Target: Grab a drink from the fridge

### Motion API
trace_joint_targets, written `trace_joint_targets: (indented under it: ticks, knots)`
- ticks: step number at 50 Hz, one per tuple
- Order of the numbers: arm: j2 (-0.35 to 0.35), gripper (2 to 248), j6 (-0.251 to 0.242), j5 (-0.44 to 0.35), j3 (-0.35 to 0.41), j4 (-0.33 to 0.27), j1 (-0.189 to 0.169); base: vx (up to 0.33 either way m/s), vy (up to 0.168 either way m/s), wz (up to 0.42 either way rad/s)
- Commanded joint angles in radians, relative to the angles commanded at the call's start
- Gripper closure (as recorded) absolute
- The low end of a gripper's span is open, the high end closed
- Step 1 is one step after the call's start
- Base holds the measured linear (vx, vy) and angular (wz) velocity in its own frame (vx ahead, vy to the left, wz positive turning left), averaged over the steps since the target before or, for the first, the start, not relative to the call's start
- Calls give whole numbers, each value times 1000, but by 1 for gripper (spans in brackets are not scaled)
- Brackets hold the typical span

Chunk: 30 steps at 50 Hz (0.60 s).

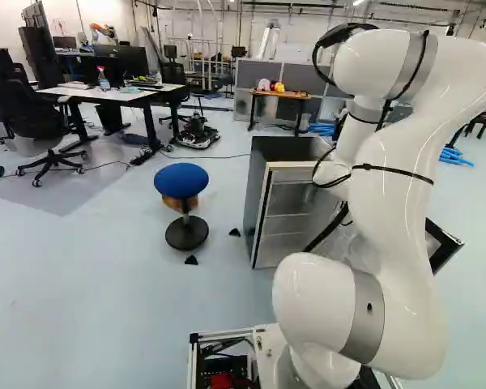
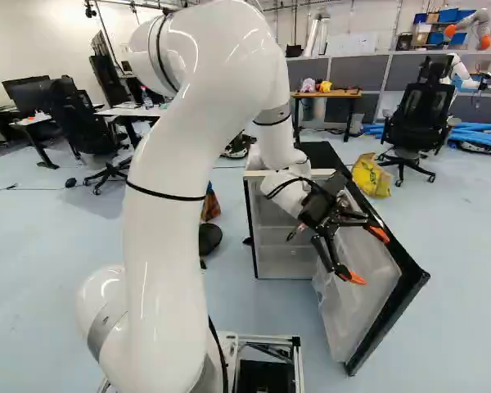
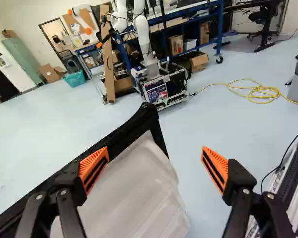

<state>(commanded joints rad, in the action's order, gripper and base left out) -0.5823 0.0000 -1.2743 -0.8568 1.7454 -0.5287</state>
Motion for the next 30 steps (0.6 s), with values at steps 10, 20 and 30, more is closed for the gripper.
trace_joint_targets:
  ticks: [10, 20, 30]
  knots:
    - [-23, 3, 0, 22, -46, -31, -31, 0, 0, 0]
    - [-46, 3, 0, 44, -90, -62, -59, 0, 0, 0]
    - [-67, 3, 0, 67, -130, -93, -83, 0, 0, 0]
